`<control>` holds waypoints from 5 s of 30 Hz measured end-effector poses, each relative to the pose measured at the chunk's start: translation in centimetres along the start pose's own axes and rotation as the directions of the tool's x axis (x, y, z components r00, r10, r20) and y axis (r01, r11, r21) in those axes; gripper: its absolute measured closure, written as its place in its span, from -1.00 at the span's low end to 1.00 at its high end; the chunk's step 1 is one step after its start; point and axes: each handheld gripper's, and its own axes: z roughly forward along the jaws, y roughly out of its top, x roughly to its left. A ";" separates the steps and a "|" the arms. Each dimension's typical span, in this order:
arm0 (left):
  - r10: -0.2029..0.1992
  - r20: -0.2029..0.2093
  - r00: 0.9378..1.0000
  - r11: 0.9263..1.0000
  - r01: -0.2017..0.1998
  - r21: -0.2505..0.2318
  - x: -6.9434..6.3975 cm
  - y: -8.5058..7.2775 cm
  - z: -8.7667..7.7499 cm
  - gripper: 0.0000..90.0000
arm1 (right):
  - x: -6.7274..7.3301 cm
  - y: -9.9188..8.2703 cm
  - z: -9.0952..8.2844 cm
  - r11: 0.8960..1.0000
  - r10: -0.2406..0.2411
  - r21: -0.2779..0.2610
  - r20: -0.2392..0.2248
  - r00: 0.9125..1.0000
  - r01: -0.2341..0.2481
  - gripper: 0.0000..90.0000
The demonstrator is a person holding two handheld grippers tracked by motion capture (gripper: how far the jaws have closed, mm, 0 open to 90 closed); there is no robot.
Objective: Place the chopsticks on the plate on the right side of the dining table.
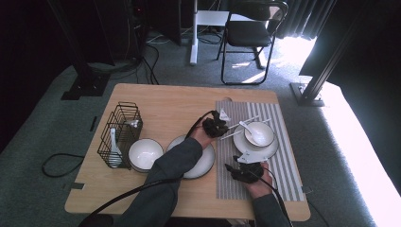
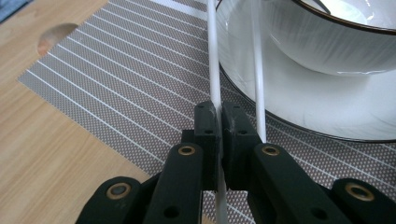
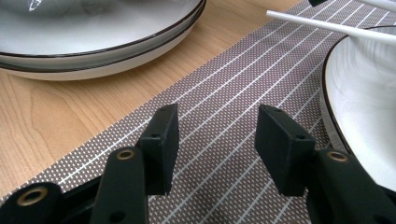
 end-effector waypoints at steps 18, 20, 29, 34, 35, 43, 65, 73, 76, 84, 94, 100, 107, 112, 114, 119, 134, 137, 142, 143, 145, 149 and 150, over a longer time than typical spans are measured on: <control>0.029 0.023 0.999 0.999 -0.028 -0.019 -0.9 0.9 0.7 0.93 | 0.0 -0.1 0.0 1.000 -0.008 0.000 -0.002 1.000 0.008 0.09; 0.034 0.029 0.999 0.999 -0.033 -0.022 -1.0 0.9 0.8 0.93 | 0.0 -0.1 0.0 1.000 -0.008 0.000 -0.003 1.000 0.008 0.09; 0.048 0.047 0.998 0.999 -0.047 -0.019 -1.3 0.7 1.4 0.92 | 0.0 -0.1 0.0 1.000 -0.014 0.003 -0.005 1.000 0.014 0.09; 0.053 0.051 0.997 0.998 -0.052 -0.020 -1.3 0.7 1.5 0.92 | 0.0 -0.1 0.1 1.000 -0.016 0.004 -0.007 1.000 0.016 0.09; 0.053 0.052 0.997 0.998 -0.053 -0.019 -1.2 0.6 1.5 0.92 | 0.0 -0.1 0.1 1.000 -0.016 0.004 -0.006 1.000 0.016 0.09; 0.061 0.061 0.996 0.998 -0.060 -0.008 -1.2 0.4 1.8 0.88 | 0.0 -0.2 0.1 1.000 -0.016 0.009 -0.006 1.000 0.016 0.09; 0.048 0.087 0.995 0.998 -0.044 -0.044 -1.0 0.8 1.2 0.78 | 0.0 -0.2 0.1 1.000 -0.015 0.012 -0.007 1.000 0.015 0.09; 0.044 0.097 0.994 0.997 -0.038 -0.063 -1.1 1.1 1.0 0.71 | 0.1 -0.2 0.1 1.000 -0.017 0.013 -0.008 1.000 0.017 0.08; 0.038 0.101 0.994 0.997 -0.032 -0.067 -1.2 1.1 1.0 0.68 | 0.1 -0.2 0.1 1.000 -0.018 0.013 -0.008 1.000 0.018 0.08; 0.040 0.105 0.994 0.997 -0.033 -0.068 -1.4 1.1 1.2 0.65 | 0.1 -0.2 0.1 1.000 -0.018 0.013 -0.006 1.000 0.018 0.08; 0.052 0.106 0.993 0.998 -0.046 -0.052 -1.7 1.0 1.5 0.69 | 0.1 -0.3 0.1 1.000 -0.019 0.014 -0.007 1.000 0.019 0.08; 0.071 0.089 0.994 0.997 -0.067 -0.042 -2.0 1.1 1.6 0.80 | 0.1 -0.3 0.1 1.000 -0.020 0.013 -0.006 1.000 0.020 0.08; 0.098 0.073 0.993 0.995 -0.095 -0.035 -2.3 1.2 1.7 0.90 | 0.1 -0.3 0.1 1.000 -0.020 0.011 -0.006 1.000 0.020 0.08; 0.112 0.067 0.992 0.993 -0.110 -0.031 -2.4 1.3 1.7 0.90 | 0.1 -0.3 0.1 1.000 -0.019 0.011 -0.007 1.000 0.019 0.08; 0.112 0.067 0.992 0.993 -0.110 -0.031 -2.4 1.3 1.7 0.90 | 0.1 -0.3 0.1 1.000 -0.019 0.011 -0.007 1.000 0.019 0.08; 0.119 0.069 0.991 0.992 -0.115 -0.051 -2.4 1.2 1.5 0.75 | 0.1 -0.3 0.1 1.000 -0.020 0.009 -0.007 1.000 0.020 0.08; 0.097 0.044 0.994 0.995 -0.095 -0.043 -2.2 0.8 1.8 0.52 | 0.1 -0.3 0.0 1.000 -0.021 0.006 -0.010 1.000 0.021 0.08; 0.100 0.045 0.994 0.994 -0.099 -0.035 -2.2 0.8 1.9 0.64 | 0.1 -0.3 0.0 1.000 -0.022 0.007 -0.010 1.000 0.022 0.08; 0.118 0.027 0.993 0.993 -0.117 -0.028 -2.4 1.0 1.9 0.77 | 0.1 -0.3 0.0 1.000 -0.022 0.006 -0.009 1.000 0.022 0.08; 0.118 0.027 0.993 0.993 -0.118 -0.028 -2.4 1.0 1.9 0.78 | 0.1 -0.3 0.0 1.000 -0.022 0.006 -0.009 1.000 0.022 0.08; 0.121 0.026 0.992 0.992 -0.121 -0.029 -2.3 1.0 2.0 0.78 | 0.1 -0.3 0.0 1.000 -0.021 0.005 -0.009 1.000 0.021 0.08; 0.137 0.026 0.990 0.990 -0.136 -0.026 -2.2 1.1 2.0 0.78 | 0.0 -0.3 -0.1 1.000 -0.021 0.000 -0.008 1.000 0.021 0.08; 0.139 0.027 0.990 0.990 -0.139 -0.026 -2.2 1.2 2.0 0.78 | 0.0 -0.3 -0.1 1.000 -0.019 0.000 -0.006 1.000 0.019 0.08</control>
